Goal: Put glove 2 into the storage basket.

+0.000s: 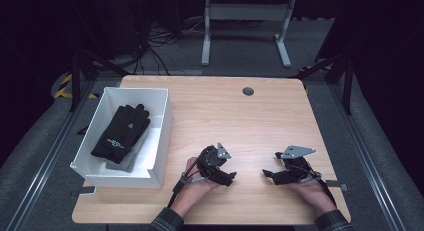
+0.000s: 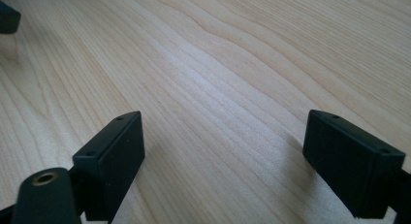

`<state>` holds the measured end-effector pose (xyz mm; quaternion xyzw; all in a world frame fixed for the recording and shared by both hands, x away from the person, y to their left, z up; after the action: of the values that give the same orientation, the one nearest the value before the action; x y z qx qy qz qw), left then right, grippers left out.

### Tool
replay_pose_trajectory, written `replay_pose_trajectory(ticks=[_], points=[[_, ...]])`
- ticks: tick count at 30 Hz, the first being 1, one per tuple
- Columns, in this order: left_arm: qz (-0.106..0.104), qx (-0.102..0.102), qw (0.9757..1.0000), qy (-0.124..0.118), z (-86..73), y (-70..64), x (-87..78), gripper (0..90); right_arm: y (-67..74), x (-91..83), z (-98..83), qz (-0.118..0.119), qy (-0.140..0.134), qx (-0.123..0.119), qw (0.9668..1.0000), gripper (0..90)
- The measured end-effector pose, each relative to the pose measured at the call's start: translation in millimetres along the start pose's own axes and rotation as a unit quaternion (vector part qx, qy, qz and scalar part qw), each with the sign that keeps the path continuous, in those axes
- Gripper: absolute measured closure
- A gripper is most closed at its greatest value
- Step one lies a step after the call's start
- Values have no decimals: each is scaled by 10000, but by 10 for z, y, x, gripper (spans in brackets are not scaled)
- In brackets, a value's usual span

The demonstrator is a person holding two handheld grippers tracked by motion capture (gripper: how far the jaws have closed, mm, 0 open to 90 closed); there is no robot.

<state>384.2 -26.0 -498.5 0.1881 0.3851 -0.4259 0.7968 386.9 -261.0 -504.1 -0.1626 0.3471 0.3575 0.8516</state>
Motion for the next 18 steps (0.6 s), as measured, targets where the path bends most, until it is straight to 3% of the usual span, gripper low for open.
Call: replay_pose_trajectory(ticks=[4,10,18], points=[[16,77,9999,116,-32,-10,58,110,1,1,0,6,-4,3,10000,153],[-152,252,9995,-85,-72,-5,108,0,1,-1,-1,4,0,-2,10000,153],[-168,261,9994,-141,-85,-2,107,0,1,-1,-1,7,-2,-5,10000,153]])
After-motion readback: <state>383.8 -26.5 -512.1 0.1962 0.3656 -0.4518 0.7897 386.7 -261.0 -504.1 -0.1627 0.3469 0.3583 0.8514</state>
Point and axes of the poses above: each handheld gripper's, and its own axes: x roughly forward along the jaws, z roughly out of its top, y roughly to its left, the point moved 5 cm from there along x, roughly forward along the jaws, and after that the axes turned 2 degrees about y, right-handed, at the moved point
